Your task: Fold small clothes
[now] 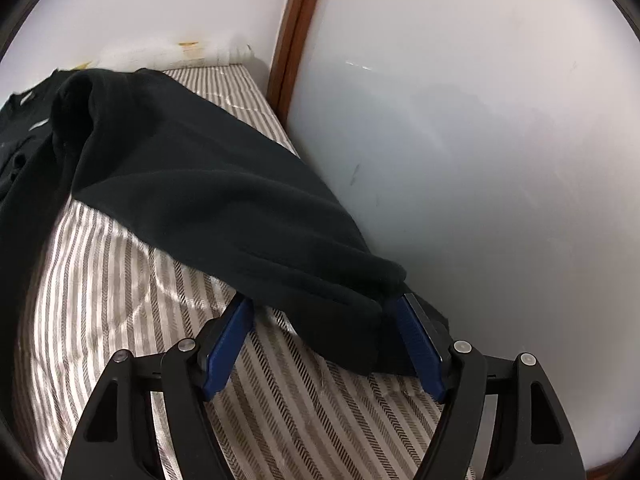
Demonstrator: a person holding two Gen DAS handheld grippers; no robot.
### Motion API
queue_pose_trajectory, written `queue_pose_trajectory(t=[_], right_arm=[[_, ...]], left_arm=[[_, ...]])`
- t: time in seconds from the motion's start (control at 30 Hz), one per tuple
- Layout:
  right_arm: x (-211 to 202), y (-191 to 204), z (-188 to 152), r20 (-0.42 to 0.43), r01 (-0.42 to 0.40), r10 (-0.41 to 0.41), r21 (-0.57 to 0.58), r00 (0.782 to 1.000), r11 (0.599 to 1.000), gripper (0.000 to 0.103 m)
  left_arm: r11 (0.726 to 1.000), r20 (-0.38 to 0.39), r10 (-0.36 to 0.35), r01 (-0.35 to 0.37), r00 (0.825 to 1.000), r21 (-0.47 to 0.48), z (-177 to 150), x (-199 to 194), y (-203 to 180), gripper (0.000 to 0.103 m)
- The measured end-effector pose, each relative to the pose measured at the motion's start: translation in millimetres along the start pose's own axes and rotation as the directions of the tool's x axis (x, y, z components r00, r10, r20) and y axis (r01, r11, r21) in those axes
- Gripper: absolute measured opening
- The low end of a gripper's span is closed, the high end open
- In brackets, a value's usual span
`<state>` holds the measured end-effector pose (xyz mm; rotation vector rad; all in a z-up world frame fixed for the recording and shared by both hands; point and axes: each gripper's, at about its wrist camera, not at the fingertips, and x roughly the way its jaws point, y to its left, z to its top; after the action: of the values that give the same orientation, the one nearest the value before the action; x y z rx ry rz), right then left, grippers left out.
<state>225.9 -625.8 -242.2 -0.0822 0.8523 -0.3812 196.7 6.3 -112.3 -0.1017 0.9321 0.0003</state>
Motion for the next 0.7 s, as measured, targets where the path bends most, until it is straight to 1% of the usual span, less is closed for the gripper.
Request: queue_pose_trajectory(t=[0.03,0.07,0.1,0.13,0.2,0.23,0.3,0.37,0.4,0.43,0.47,0.53,0.57,0.63,0.7], right_arm=[[2.9,-0.5,3.6,-0.009,-0.006,0.006,0.012,1.000,1.000,0.071],[5.9,-2.5,6.8,-0.009,-0.011,0.011,0.019,1.000,1.000,0.066],[8.8,-2.8,9.5,-0.009,-0.026,0.027,0.024,1.000,0.999,0.051],[11.0,-1.8,13.6,-0.009,-0.054,0.055,0.028,0.998,0.998,0.028],[15.1,2.1,16.4,-0.023,-0.057,0.058,0.037,0.998,0.998,0.013],[18.0,3.6,20.0,-0.027,-0.047,0.048,0.039,0.998,0.998,0.010],[15.6,1.8,29.7,-0.013,-0.022,0.023,0.054,1.000,0.998,0.010],[1.9,-8.6,46.1,0.029,0.008,-0.011,0.103,1.000,0.995,0.009],[-6.7,-14.6,54.8,0.052,0.009,-0.016,0.133,0.999,0.991,0.009],[-22.2,-22.9,67.6,0.093,0.002,-0.019,0.180,0.995,0.984,0.009],[-33.5,-26.1,75.9,0.124,-0.005,-0.021,0.200,0.992,0.980,0.009],[-70.8,-24.4,100.8,0.221,-0.018,-0.030,0.214,0.975,0.977,0.009],[-84.2,-19.5,108.9,0.252,-0.026,-0.028,0.208,0.967,0.978,0.009],[-121.4,1.3,129.2,0.330,-0.076,0.017,0.166,0.944,0.983,0.009],[-156.2,33.4,144.4,0.393,-0.125,0.076,0.100,0.916,0.987,0.009]], left_arm=[[1.000,0.002,0.005,-0.005,1.000,-0.003,-0.6,-0.4,2.3,0.065],[1.000,0.002,0.007,-0.007,1.000,-0.007,-1.4,-0.8,4.3,0.065],[1.000,0.002,0.007,-0.007,1.000,-0.010,-2.2,-1.4,7.4,0.065],[1.000,0.002,0.008,-0.008,1.000,-0.016,-2.8,-1.8,10.4,0.065],[0.999,0.004,0.004,-0.004,1.000,-0.033,-4.3,-3.2,17.7,0.065],[0.999,0.004,0.001,-0.001,1.000,-0.040,-5.4,-4.5,21.4,0.065],[0.999,0.008,0.001,0.000,1.000,-0.045,-5.9,-7.4,26.8,0.065],[0.999,0.023,0.002,-0.001,1.000,-0.043,-7.4,-13.2,34.0,0.065],[0.999,0.031,0.007,-0.006,1.000,-0.037,-7.6,-16.3,37.5,0.065],[0.999,0.036,0.013,-0.012,0.999,-0.032,-7.9,-18.3,40.7,0.065],[0.999,0.041,0.022,-0.021,0.999,-0.029,-7.8,-20.0,44.2,0.065],[0.999,0.052,0.028,-0.026,0.998,-0.038,-7.3,-22.7,52.0,0.065],[0.999,0.055,0.021,-0.018,0.998,-0.048,-7.6,-23.7,57.4,0.065],[0.998,0.059,0.013,-0.009,0.998,-0.067,-7.8,-24.0,65.9,0.065],[0.996,0.061,0.010,-0.005,0.998,-0.089,-8.3,-23.6,75.4,0.065]])
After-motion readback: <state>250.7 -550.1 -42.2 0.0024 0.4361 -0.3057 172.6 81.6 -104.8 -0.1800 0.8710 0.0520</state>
